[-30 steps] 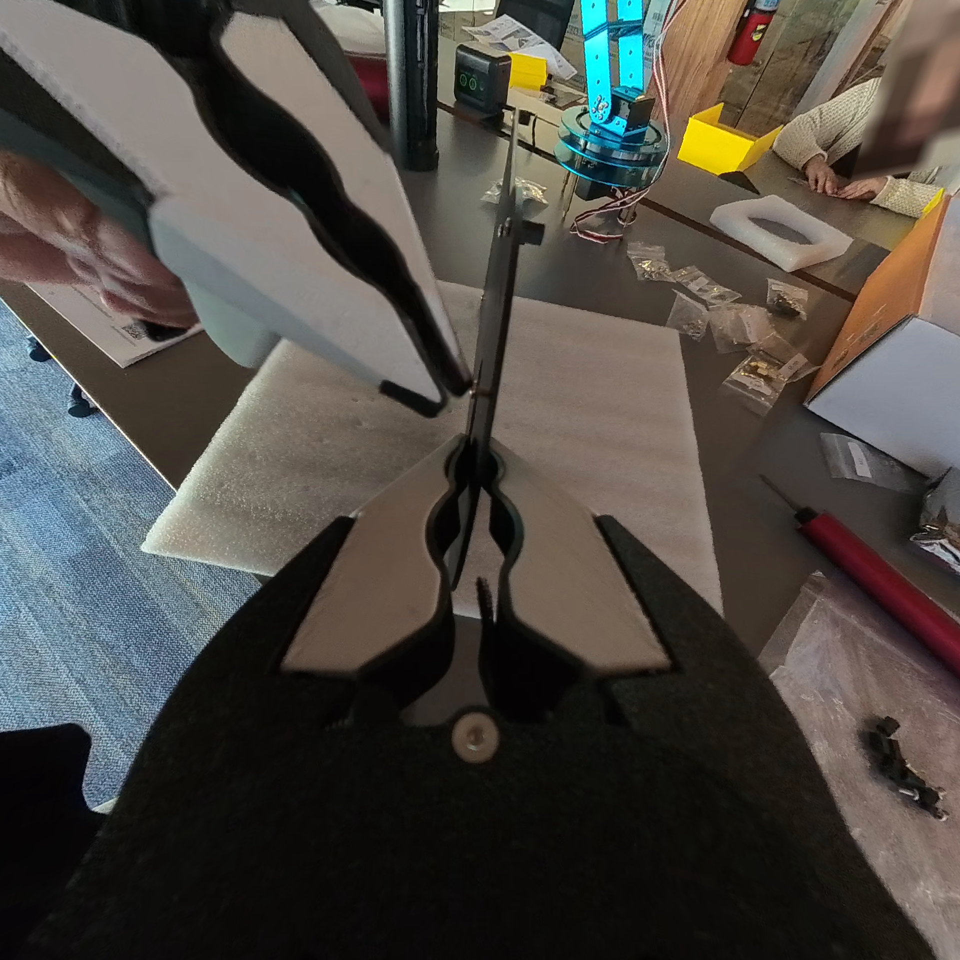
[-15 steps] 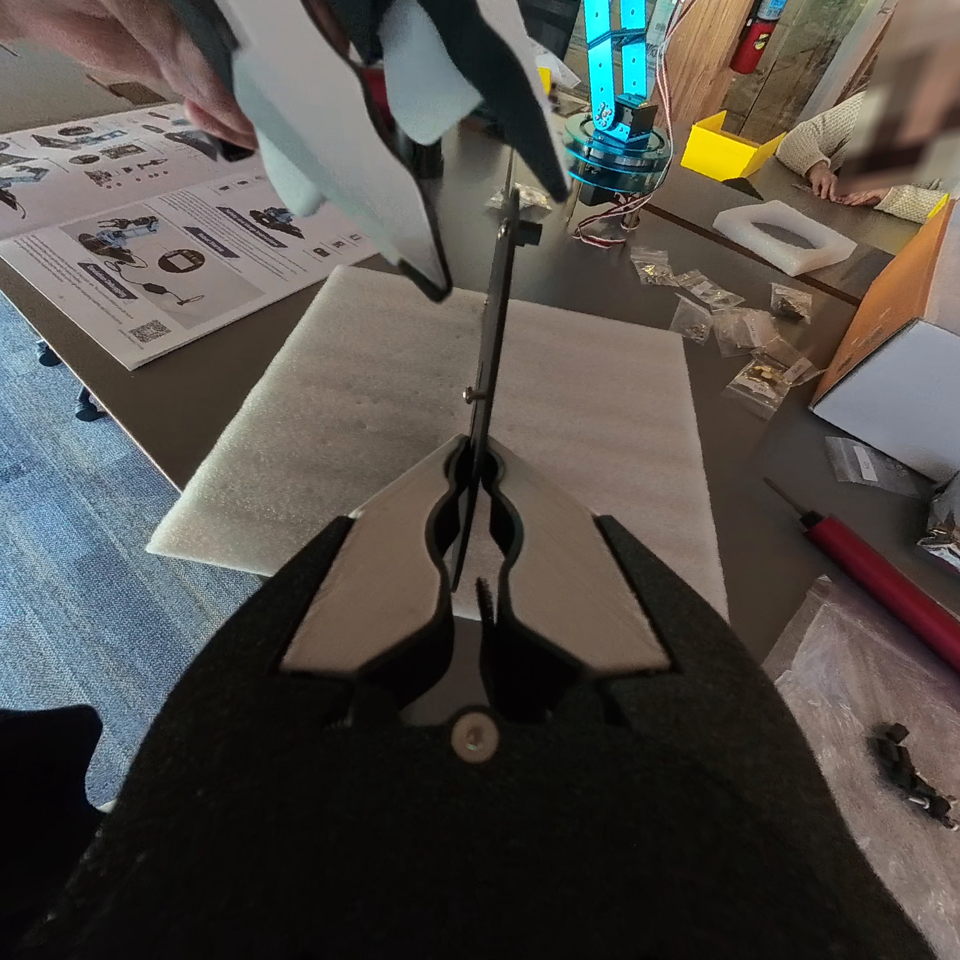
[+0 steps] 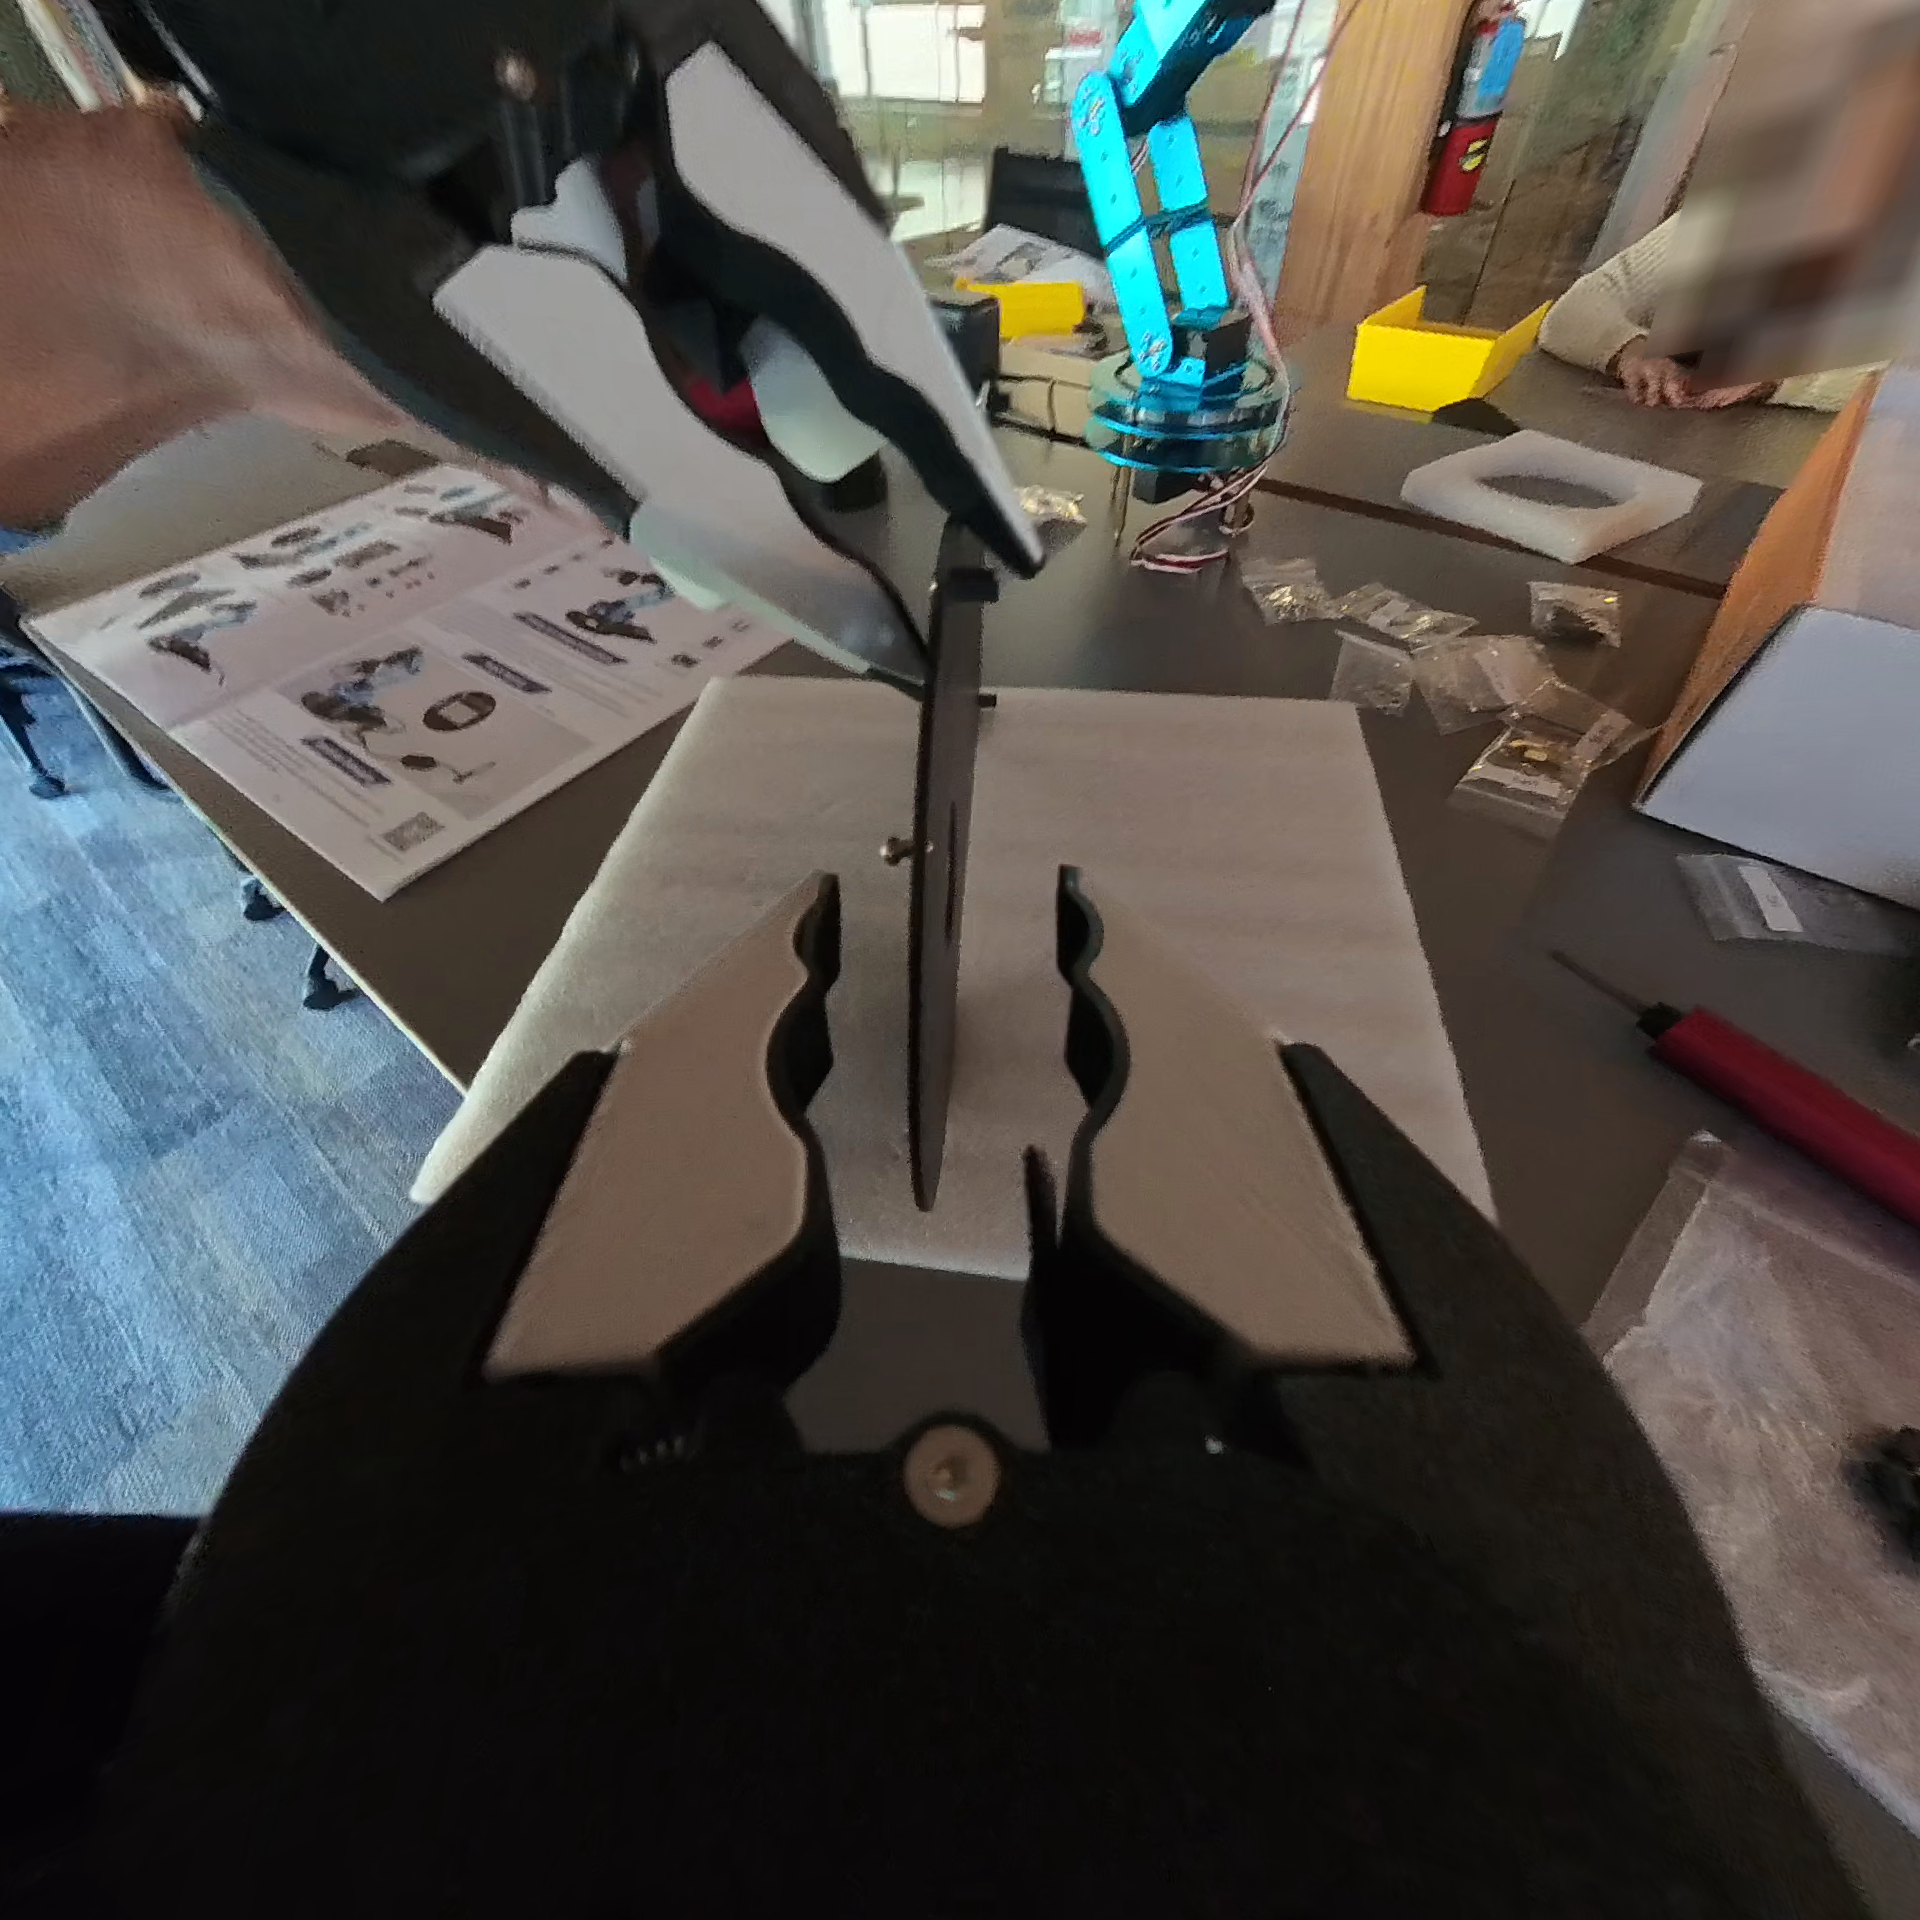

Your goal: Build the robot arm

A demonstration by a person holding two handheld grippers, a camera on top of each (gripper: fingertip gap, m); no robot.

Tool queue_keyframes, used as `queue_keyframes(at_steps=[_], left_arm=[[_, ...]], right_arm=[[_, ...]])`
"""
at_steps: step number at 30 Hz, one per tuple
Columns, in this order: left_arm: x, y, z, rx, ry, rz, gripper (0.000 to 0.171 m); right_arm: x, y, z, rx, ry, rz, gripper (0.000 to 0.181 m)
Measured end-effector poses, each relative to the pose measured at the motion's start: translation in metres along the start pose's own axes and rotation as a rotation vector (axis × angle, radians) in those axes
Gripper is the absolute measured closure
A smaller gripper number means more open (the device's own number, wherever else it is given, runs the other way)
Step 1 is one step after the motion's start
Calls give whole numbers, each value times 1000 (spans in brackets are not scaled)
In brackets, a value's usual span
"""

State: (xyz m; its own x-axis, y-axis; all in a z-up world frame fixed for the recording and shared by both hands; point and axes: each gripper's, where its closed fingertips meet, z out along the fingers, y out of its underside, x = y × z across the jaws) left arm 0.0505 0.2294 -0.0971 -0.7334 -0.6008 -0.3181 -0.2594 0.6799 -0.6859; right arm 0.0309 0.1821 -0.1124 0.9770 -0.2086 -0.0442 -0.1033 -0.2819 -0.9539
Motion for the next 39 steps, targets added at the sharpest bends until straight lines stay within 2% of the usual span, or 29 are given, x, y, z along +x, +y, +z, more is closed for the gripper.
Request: queue_keyframes(at_steps=[5,9,16,20,26,34,39], left_arm=[[0,1,-1,-7,-3,-5,139],[1,1,-1,-3,-2,-6,139],[0,0,0,-6,-14,-2,139],[0,0,1,-3,-11,-4,138],[0,1,0,-7,-20,-8,138],[0,1,-1,-13,-32,-17,138],[-1,1,0,-33,-55,-39,136]], right_arm=[[9,-8,-1,23,58,0,140],[7,-9,-3,30,81,-31,153],[9,-7,-3,15,56,29,149],[5,-6,-5,8,46,-13,152],[9,-9,-7,29,57,15,150],[2,-5,-10,25,9,12,149],[-14,9,-8,30,-107,22,149]])
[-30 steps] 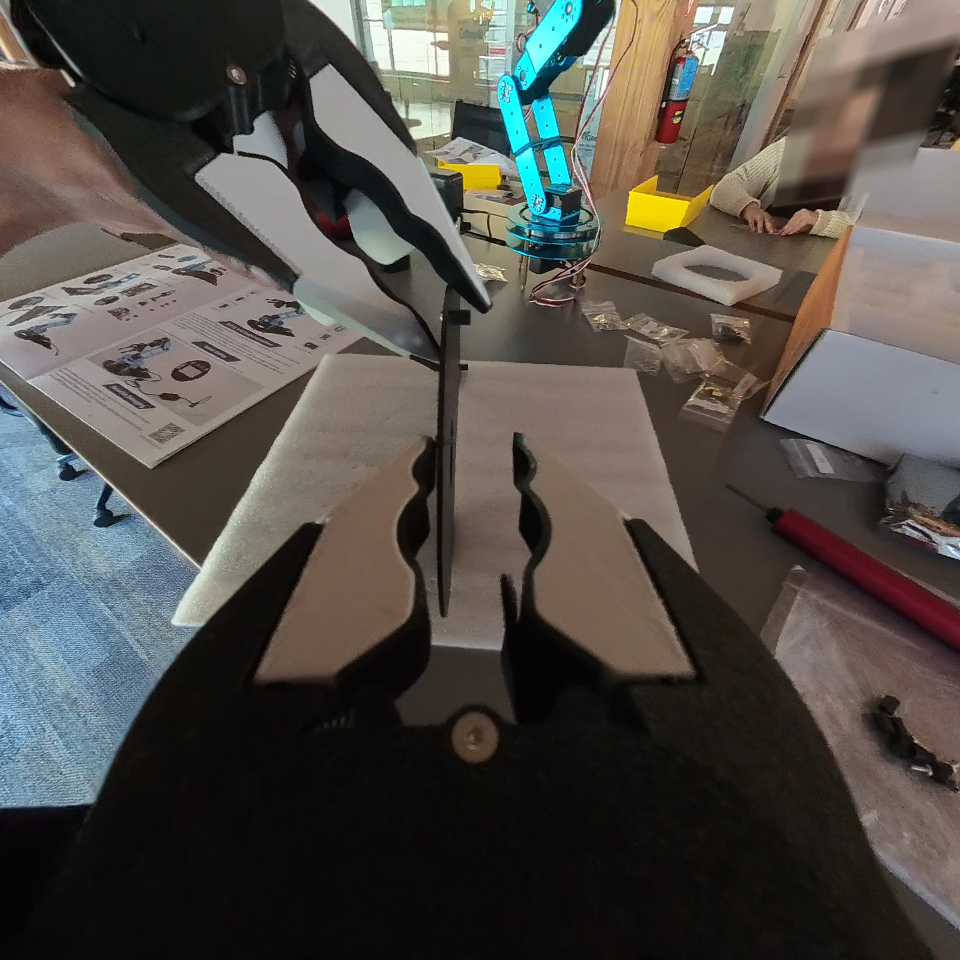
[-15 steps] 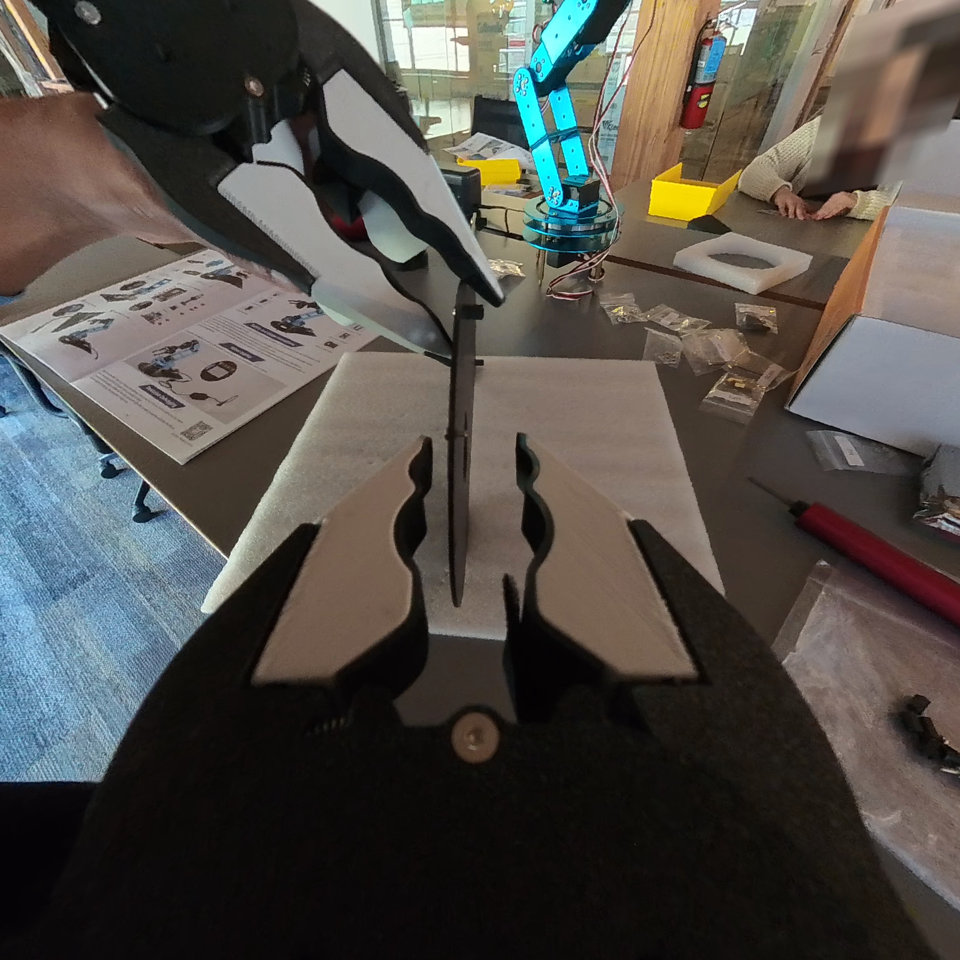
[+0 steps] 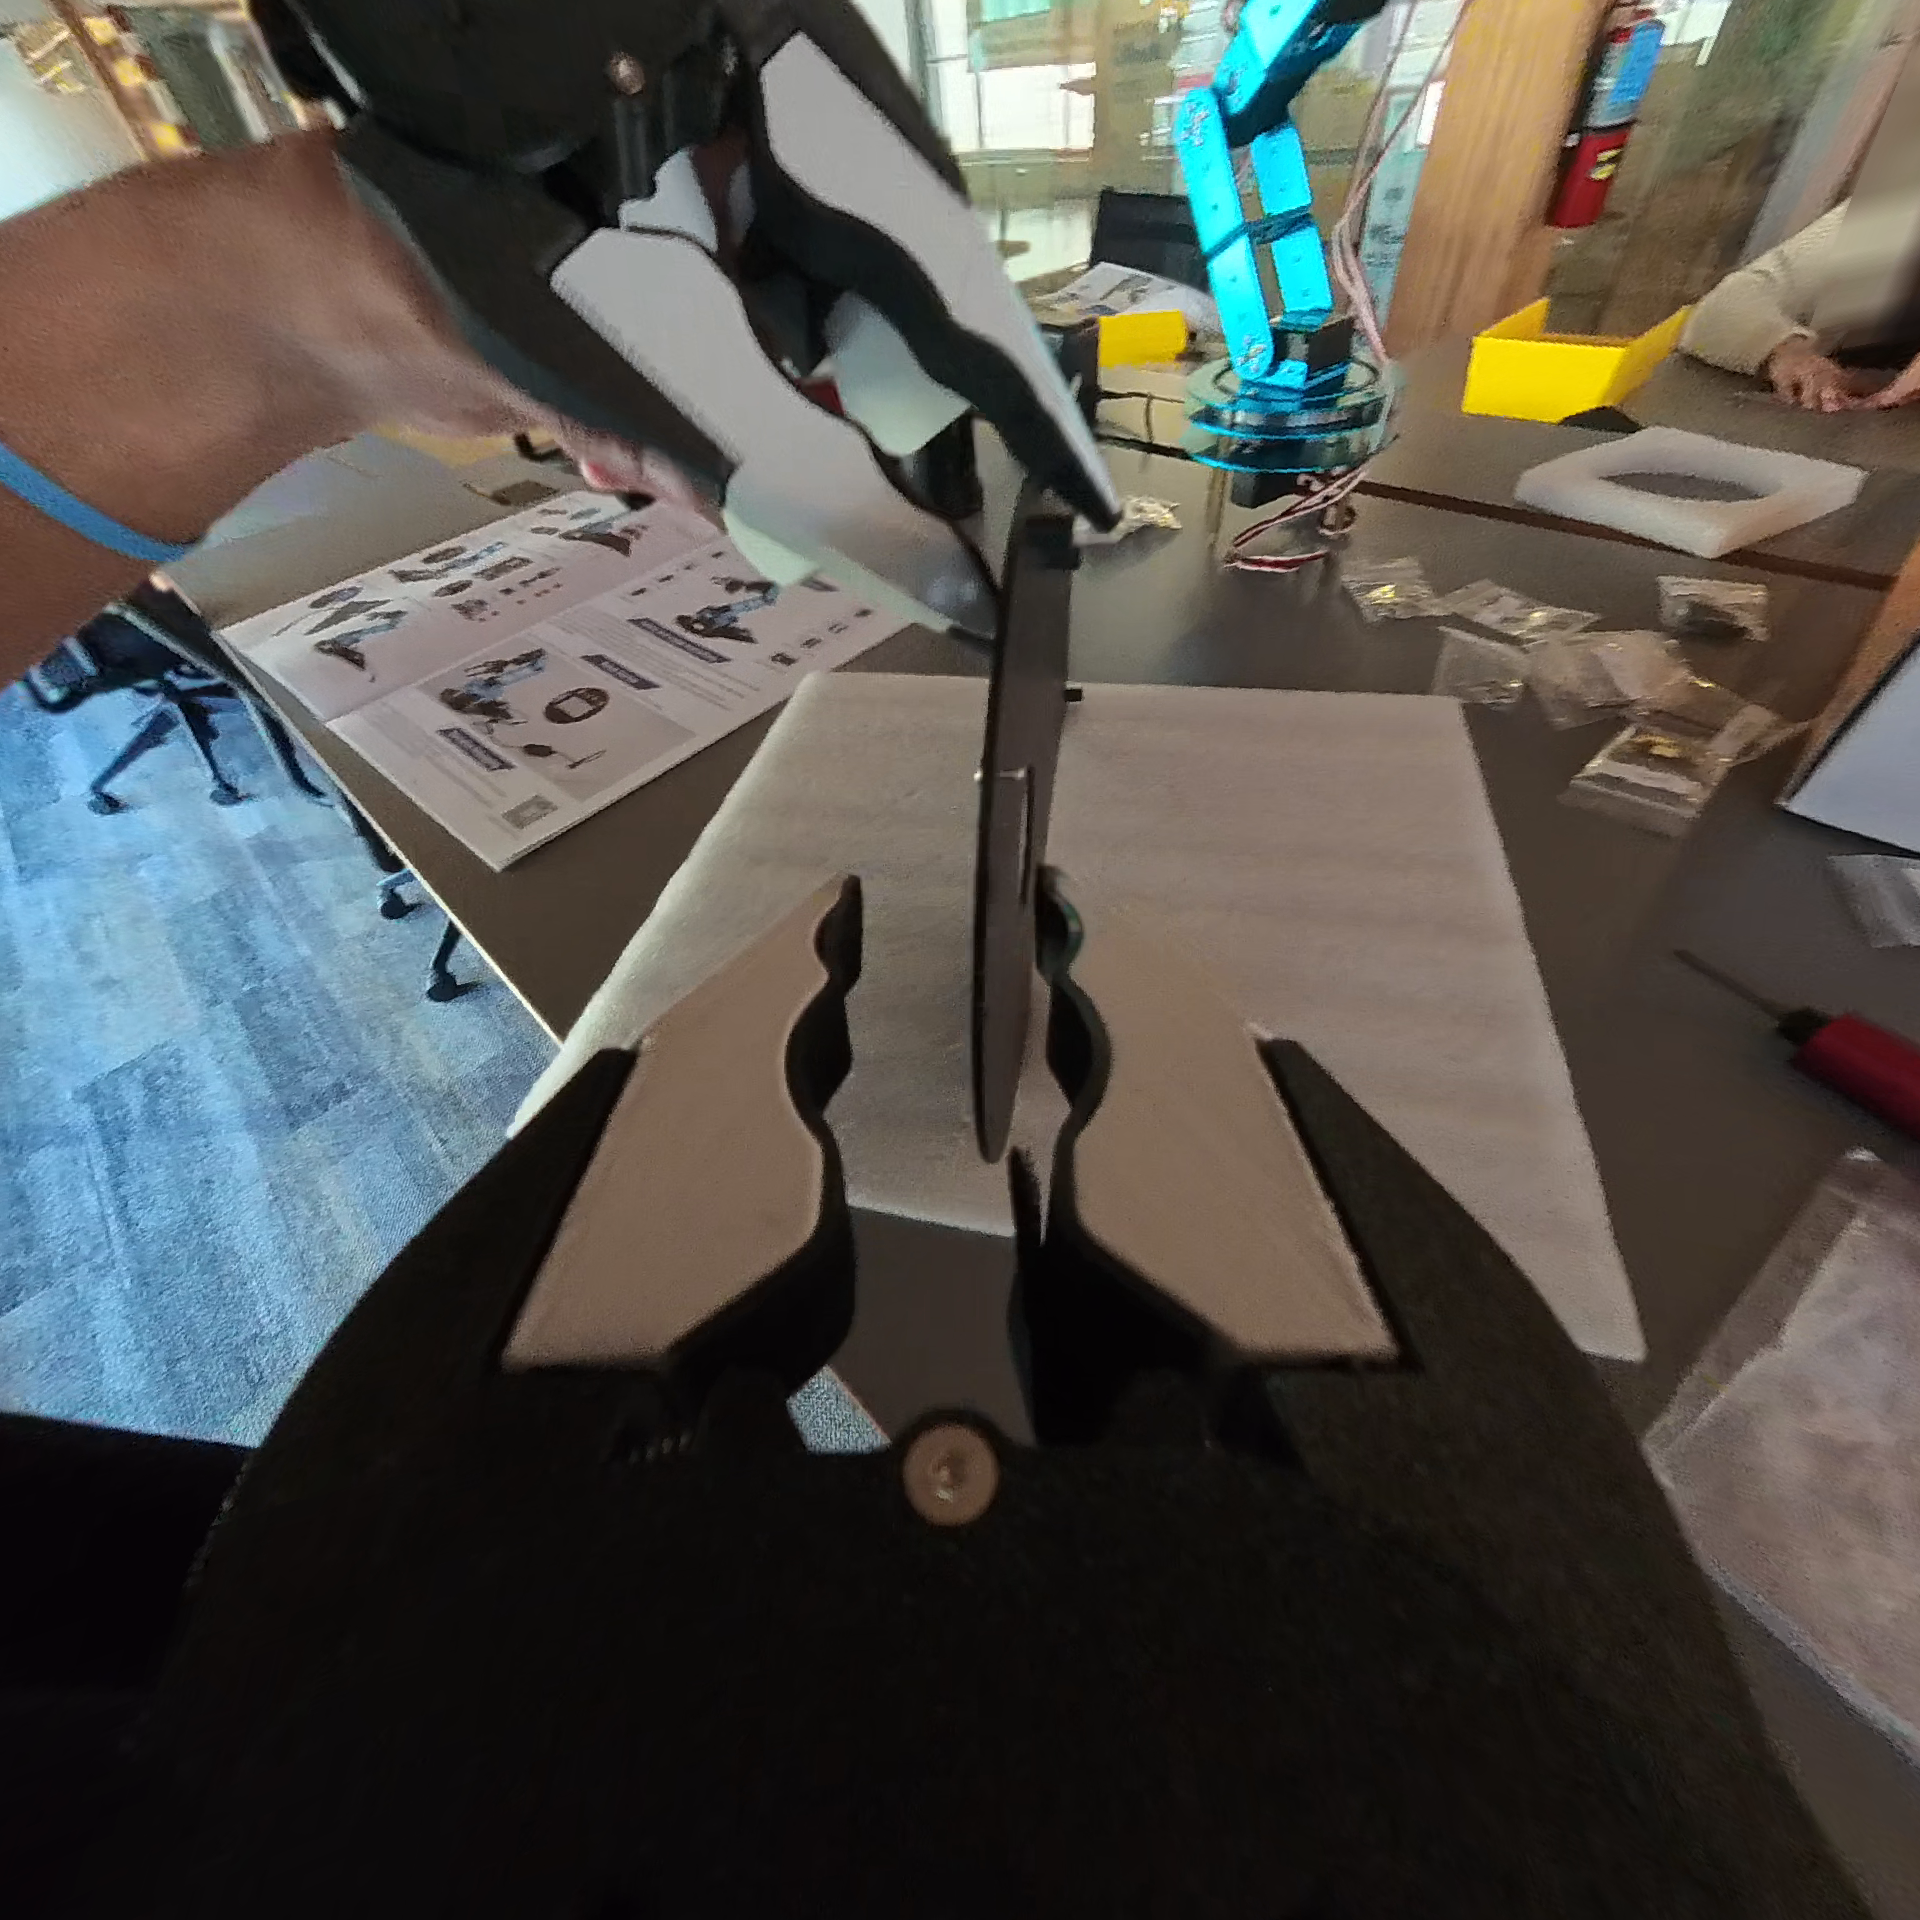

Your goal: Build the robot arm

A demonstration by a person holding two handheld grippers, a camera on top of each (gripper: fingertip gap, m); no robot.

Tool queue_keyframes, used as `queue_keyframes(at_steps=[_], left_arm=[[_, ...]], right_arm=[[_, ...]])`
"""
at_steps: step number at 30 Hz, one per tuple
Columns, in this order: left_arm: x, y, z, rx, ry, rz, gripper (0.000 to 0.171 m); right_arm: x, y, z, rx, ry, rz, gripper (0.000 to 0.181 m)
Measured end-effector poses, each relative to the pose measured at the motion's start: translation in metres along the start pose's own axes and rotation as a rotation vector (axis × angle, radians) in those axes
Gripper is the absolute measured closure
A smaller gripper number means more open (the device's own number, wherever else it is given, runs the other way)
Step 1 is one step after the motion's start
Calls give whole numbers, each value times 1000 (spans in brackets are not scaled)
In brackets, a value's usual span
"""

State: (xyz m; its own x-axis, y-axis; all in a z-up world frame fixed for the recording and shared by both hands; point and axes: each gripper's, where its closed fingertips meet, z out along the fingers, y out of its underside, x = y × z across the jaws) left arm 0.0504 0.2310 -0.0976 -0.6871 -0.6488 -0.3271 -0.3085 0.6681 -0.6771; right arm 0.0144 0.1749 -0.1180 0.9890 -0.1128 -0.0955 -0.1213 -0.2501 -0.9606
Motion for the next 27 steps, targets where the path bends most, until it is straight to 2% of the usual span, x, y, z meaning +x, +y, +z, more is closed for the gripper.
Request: queue_keyframes(at_steps=[3,6,12,17,21,27], left_arm=[[0,0,0,-3,-24,-10,135],[-1,1,-1,-13,-42,-18,134],[0,3,-1,-34,-111,-55,122],[1,-6,-14,33,-210,-130,116],[7,-20,-37,213,-289,-341,116],[22,-19,-51,537,-384,-852,111]], right_arm=[[0,8,5,-31,5,-50,159],[10,9,7,-39,74,-105,179],[13,9,7,-41,89,-79,179],[23,10,6,-51,99,-33,180],[21,9,6,-57,98,-71,180],[15,9,7,-62,116,-76,180]])
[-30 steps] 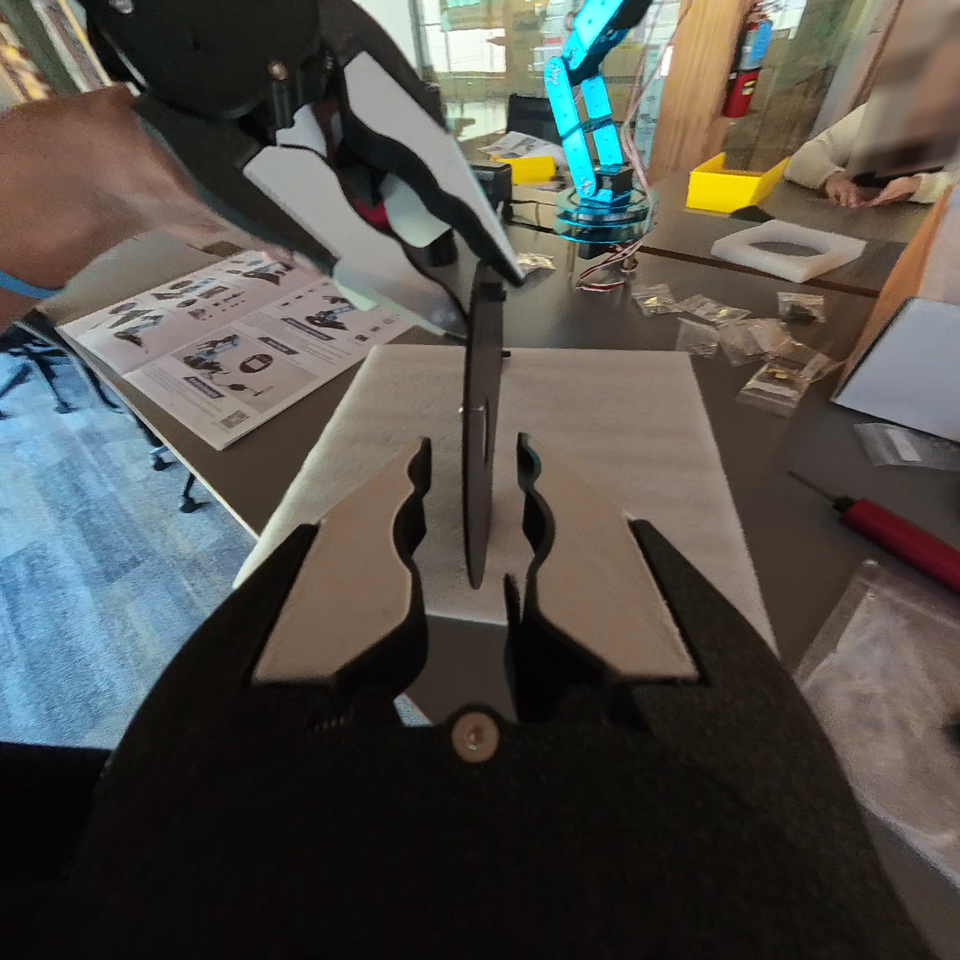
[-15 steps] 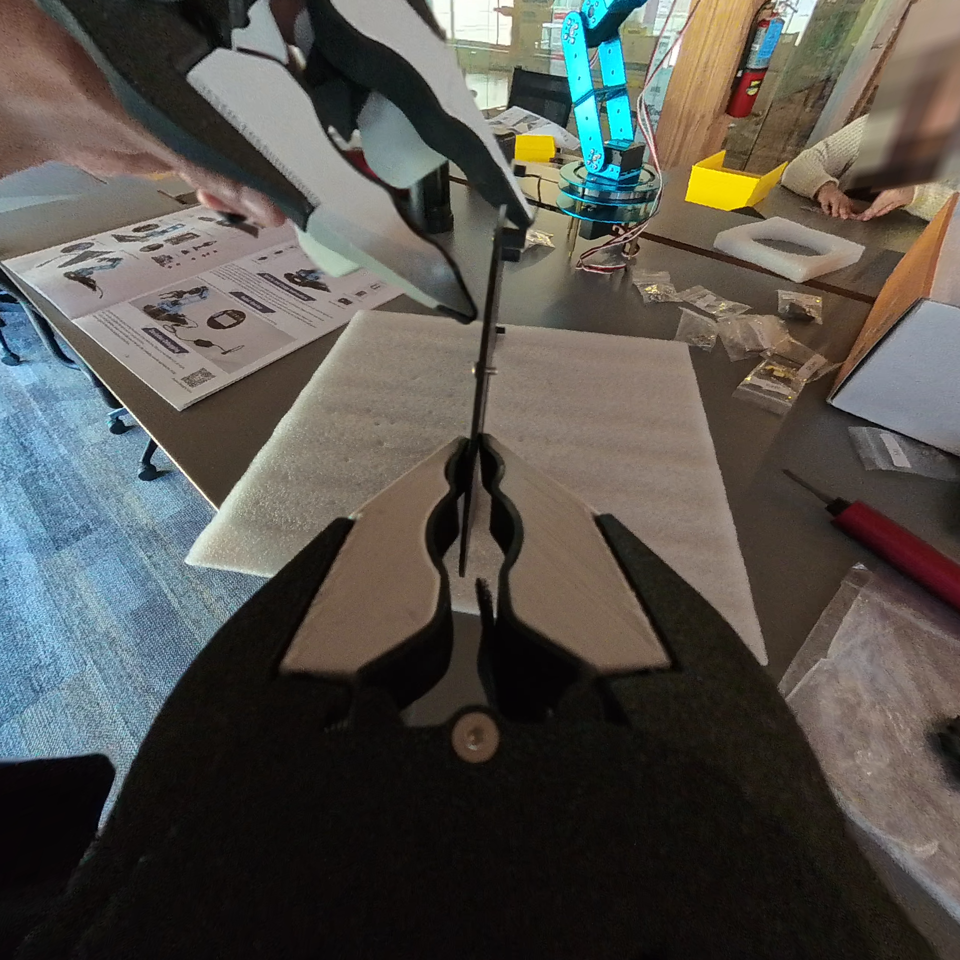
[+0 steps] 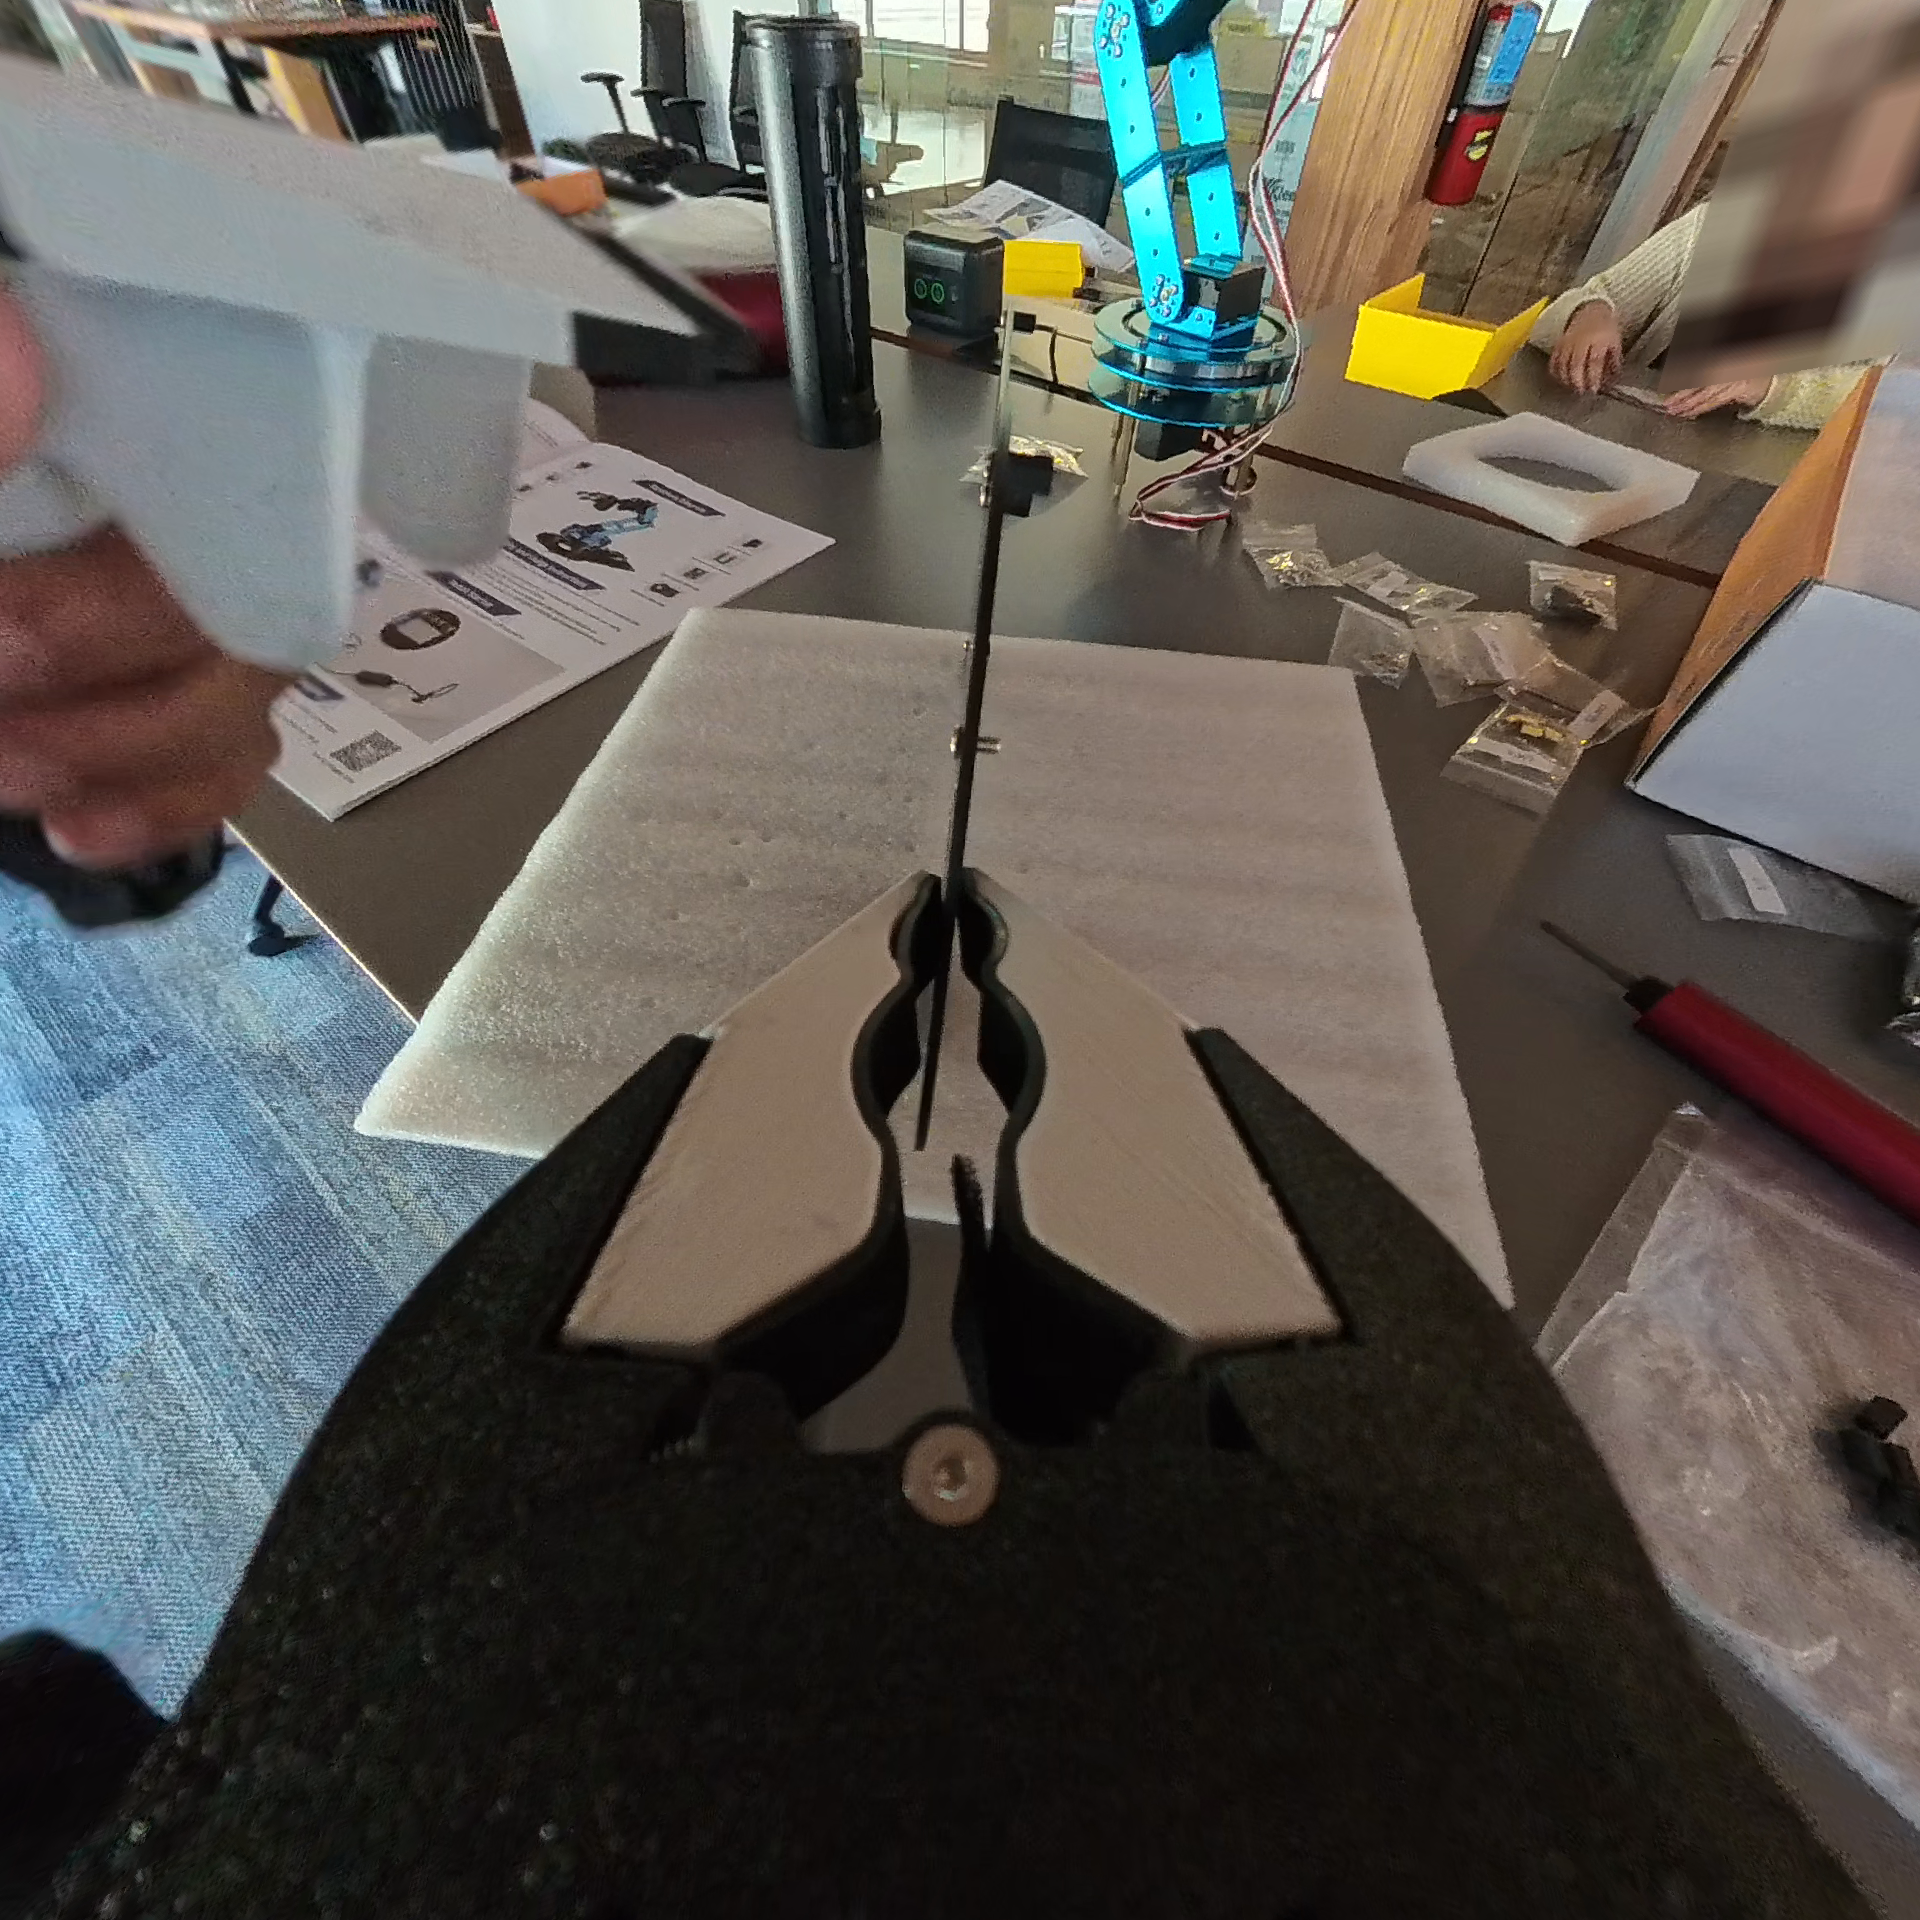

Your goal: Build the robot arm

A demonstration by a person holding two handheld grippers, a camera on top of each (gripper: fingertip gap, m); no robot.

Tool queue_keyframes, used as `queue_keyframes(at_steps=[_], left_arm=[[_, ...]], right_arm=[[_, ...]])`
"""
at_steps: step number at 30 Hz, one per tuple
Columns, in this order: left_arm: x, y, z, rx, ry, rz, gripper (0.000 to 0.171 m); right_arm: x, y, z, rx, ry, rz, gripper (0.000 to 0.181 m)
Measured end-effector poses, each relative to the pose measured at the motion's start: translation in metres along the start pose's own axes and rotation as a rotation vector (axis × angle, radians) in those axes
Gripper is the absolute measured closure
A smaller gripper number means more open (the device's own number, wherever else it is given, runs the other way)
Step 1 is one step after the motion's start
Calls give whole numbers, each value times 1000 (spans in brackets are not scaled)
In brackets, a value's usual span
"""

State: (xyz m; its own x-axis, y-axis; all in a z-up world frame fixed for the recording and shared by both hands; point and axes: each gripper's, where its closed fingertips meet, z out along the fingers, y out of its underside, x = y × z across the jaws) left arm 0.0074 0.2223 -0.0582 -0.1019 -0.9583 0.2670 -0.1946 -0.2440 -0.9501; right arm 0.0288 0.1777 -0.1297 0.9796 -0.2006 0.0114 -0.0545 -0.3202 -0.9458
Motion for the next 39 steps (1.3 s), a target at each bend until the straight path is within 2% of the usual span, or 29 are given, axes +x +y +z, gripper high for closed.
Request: queue_keyframes(at_steps=[2,7,14,18,19,21,25,28,32,35,37,39], left_arm=[[7,7,-3,65,-12,-95,111],[27,30,2,38,-81,-141,110],[35,15,2,31,-323,-269,113],[28,15,-3,-31,-479,-412,117],[28,13,-4,-39,-507,-421,123],[34,14,-4,-79,-547,-413,124],[50,17,8,-157,-549,-493,123],[42,18,16,-225,-603,-547,123],[39,25,33,-351,-584,-658,124],[43,27,43,-420,-583,-664,127],[42,28,46,-470,-596,-654,135],[32,20,39,-487,-622,-561,141]], right_arm=[[1,0,0,1,-4,20,180],[-4,0,0,9,-18,-30,180],[-7,-1,2,9,-20,-96,179],[-4,-1,2,18,-24,-116,179],[-5,-1,2,20,-27,-130,179],[-5,-1,2,22,-34,-138,179],[-2,-1,2,11,-49,-127,178],[0,0,2,8,-59,-143,178],[2,0,2,1,-77,-146,177],[3,0,2,1,-90,-152,177],[5,1,2,-2,-98,-148,176],[7,1,2,0,-105,-148,176]])
